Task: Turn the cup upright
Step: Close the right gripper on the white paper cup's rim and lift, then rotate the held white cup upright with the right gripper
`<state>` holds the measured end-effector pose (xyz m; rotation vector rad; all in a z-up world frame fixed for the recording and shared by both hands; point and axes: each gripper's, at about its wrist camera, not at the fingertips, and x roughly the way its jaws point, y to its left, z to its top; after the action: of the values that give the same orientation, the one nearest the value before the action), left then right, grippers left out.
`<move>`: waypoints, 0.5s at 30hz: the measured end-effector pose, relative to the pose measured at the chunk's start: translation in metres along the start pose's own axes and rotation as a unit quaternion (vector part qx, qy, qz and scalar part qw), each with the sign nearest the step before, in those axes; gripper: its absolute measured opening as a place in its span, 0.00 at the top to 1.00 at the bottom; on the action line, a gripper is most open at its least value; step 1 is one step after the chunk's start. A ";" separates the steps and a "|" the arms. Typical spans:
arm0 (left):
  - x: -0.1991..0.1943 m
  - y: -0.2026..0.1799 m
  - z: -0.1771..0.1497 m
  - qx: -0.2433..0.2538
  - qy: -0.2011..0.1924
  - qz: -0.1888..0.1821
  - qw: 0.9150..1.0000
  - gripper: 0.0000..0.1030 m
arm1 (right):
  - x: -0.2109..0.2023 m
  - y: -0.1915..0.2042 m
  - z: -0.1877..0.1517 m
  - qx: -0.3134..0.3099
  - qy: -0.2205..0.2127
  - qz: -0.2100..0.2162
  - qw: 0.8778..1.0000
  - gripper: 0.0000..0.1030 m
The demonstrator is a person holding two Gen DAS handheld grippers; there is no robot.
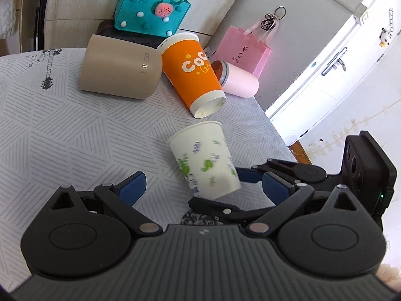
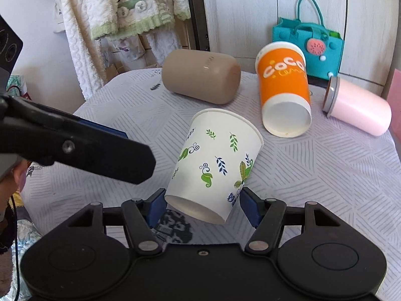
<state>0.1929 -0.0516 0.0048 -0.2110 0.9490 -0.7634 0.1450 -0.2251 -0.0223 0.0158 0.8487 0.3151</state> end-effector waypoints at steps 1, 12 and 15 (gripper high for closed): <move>0.002 0.001 0.001 -0.003 0.002 0.001 1.000 0.03 | 0.002 -0.002 0.000 0.002 0.005 -0.002 1.000 0.34; 0.031 0.007 0.012 -0.037 0.024 -0.019 0.999 0.03 | -0.012 -0.036 0.003 0.032 0.023 0.120 0.992 0.09; 0.041 0.011 0.015 -0.035 0.025 -0.007 0.999 0.03 | -0.008 -0.049 0.012 0.051 0.037 0.146 0.987 0.09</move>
<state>0.2248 -0.0740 -0.0185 -0.2615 1.0236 -0.7519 0.1623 -0.2732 -0.0149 0.2273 0.9363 0.5499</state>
